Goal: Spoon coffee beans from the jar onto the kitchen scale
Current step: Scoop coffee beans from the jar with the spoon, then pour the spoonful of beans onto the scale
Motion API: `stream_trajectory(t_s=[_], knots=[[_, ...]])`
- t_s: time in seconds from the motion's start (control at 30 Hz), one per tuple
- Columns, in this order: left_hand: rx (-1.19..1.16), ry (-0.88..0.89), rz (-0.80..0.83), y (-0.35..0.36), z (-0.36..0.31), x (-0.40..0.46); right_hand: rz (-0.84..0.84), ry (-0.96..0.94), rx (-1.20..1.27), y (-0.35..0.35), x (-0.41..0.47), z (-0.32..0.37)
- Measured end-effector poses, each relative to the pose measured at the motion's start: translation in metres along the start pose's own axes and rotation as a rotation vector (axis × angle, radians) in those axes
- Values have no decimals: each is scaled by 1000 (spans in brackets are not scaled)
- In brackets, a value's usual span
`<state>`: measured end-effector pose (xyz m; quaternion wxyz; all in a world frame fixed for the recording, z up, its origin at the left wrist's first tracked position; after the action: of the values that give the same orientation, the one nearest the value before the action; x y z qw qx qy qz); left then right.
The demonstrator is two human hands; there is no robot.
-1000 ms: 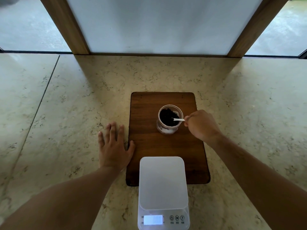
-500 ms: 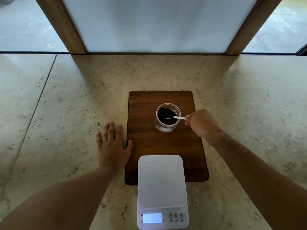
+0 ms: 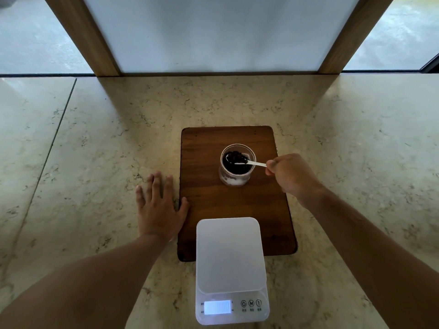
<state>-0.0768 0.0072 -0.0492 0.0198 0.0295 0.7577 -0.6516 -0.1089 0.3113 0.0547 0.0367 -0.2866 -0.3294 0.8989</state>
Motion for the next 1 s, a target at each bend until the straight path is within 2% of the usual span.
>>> stream_trajectory(t_s=[0.3, 0.5, 0.73, 1.0], knots=[[-20, -11, -23, 1, 2, 7, -60, -174, -33, -18, -25, 12], [-13, -4, 0, 16, 8, -16, 89, -138, -4, 0, -68, -20], [-31, -21, -30, 5, 2, 1, 187, -102, -13, 23, -93, -46], [-28, -23, -39, 4, 3, 2, 208, -97, -36, 49, -112, -89]])
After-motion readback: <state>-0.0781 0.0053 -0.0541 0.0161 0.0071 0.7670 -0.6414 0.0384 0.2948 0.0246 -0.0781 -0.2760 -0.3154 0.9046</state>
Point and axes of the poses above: each hand's wrist, its own x-axis towards the middle knuckle, its own y-axis out of the palm, z = x × y, the point moved 6 cm from there along x, towards the middle knuckle, and after that the axes turned 1 degree about y, right-handed, at the moved point
